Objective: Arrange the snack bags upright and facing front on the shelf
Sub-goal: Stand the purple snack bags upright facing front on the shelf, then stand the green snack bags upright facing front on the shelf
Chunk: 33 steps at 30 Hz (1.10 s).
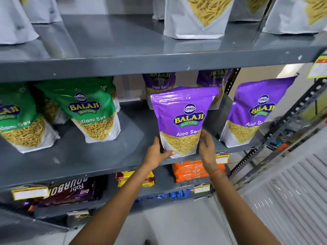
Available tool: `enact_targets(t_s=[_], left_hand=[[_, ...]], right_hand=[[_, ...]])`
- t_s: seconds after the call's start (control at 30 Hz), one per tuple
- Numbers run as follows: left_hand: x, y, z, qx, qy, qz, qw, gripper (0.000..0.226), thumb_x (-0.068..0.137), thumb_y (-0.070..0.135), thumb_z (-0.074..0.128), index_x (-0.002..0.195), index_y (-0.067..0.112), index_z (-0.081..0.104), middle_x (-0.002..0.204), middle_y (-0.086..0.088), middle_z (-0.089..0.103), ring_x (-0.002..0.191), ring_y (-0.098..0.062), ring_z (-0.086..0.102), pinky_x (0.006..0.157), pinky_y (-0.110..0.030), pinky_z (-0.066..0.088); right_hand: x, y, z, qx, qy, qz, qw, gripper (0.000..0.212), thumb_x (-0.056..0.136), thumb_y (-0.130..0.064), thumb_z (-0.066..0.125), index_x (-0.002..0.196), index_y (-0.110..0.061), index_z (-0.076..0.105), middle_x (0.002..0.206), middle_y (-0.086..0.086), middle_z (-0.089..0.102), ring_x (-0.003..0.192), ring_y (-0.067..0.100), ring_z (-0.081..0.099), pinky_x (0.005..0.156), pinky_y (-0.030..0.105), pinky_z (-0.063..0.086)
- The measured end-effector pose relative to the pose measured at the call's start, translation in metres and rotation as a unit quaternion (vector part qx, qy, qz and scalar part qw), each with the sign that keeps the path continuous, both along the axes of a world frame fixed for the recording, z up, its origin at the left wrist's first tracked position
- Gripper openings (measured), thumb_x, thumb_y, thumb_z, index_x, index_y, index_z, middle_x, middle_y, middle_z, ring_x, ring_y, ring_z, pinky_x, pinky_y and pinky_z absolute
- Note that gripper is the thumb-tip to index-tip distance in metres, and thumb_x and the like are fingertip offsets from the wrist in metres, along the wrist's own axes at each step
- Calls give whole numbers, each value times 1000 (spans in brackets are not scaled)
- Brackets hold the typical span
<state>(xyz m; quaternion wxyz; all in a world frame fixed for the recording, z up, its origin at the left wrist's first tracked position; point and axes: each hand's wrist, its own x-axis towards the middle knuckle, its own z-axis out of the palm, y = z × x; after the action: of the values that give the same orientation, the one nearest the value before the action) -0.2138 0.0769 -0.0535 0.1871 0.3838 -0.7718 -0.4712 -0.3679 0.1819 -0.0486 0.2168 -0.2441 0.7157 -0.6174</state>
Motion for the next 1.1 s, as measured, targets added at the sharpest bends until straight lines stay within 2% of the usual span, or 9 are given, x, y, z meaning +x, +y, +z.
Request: enact_targets(t_s=[0.13, 0.27, 0.37, 0.57, 0.67, 0.77, 0.83, 1.0, 1.1], left_hand=[[19, 3, 11, -50, 74, 51, 995, 91, 76, 40, 71, 146, 20, 17, 153, 0, 32, 137, -15, 36, 104, -27, 35], [51, -5, 37, -206, 156, 113, 959, 74, 86, 53, 48, 146, 25, 16, 152, 17, 22, 138, 6, 20, 112, -9, 17], [86, -32, 53, -273, 190, 158, 930, 72, 90, 51, 39, 147, 16, 13, 155, 7, 17, 144, -1, 14, 117, -14, 12], [165, -118, 36, -177, 155, 310, 921, 101, 80, 68, 36, 145, -3, 7, 156, -22, 11, 145, -29, 14, 120, -37, 11], [190, -164, 17, -33, 147, 257, 955, 82, 85, 35, 60, 146, 4, 15, 154, -19, 24, 142, -28, 26, 118, -45, 24], [204, -192, -2, 46, 150, 154, 976, 16, 88, 30, 58, 102, 20, 59, 110, -13, 62, 100, -22, 59, 92, -39, 43], [212, -196, -10, 65, 114, 139, 981, 22, 88, 42, 55, 86, 20, 58, 93, -8, 58, 87, -17, 55, 84, -36, 41], [215, -168, -17, 53, 90, 114, 988, 33, 91, 39, 50, 102, 9, 59, 94, 0, 63, 85, -7, 59, 78, -24, 44], [215, -142, -22, 63, 112, 98, 987, 26, 92, 34, 50, 106, 14, 59, 93, 11, 66, 79, 17, 61, 66, 0, 44]], right_hand=[[60, 0, 23, -105, 233, -195, 947, 50, 81, 6, 35, 129, -2, 43, 133, 19, 47, 128, 26, 40, 112, 31, 29], [123, -26, 56, -187, 329, -84, 922, 46, 84, 1, 36, 128, -7, 45, 129, 7, 46, 125, 11, 37, 109, 14, 24], [166, -66, 66, -190, 340, -10, 921, 46, 82, 6, 43, 125, -6, 48, 127, 12, 52, 121, 14, 41, 108, 14, 26], [206, -167, 47, 0, 178, 130, 975, 73, 75, 7, 60, 139, 7, 25, 148, 25, 31, 138, 34, 28, 116, 36, 19], [199, -204, 34, 47, 27, 176, 983, 75, 75, 14, 61, 139, 8, 22, 149, 24, 30, 139, 34, 30, 114, 35, 24], [190, -221, 16, 77, -47, 227, 970, 55, 77, 19, 53, 128, 6, 37, 135, 26, 49, 127, 40, 46, 110, 49, 37], [189, -222, 5, 87, -37, 226, 969, 47, 79, 15, 54, 123, 2, 41, 130, 24, 54, 122, 37, 51, 106, 48, 41], [183, -182, -15, 88, -30, 231, 969, 36, 82, -1, 57, 96, -34, 55, 108, -11, 64, 94, -6, 61, 72, 10, 51], [178, -148, -26, 98, -21, 219, 971, 36, 82, -9, 60, 97, -41, 57, 105, -20, 65, 104, 2, 61, 83, 23, 50]])
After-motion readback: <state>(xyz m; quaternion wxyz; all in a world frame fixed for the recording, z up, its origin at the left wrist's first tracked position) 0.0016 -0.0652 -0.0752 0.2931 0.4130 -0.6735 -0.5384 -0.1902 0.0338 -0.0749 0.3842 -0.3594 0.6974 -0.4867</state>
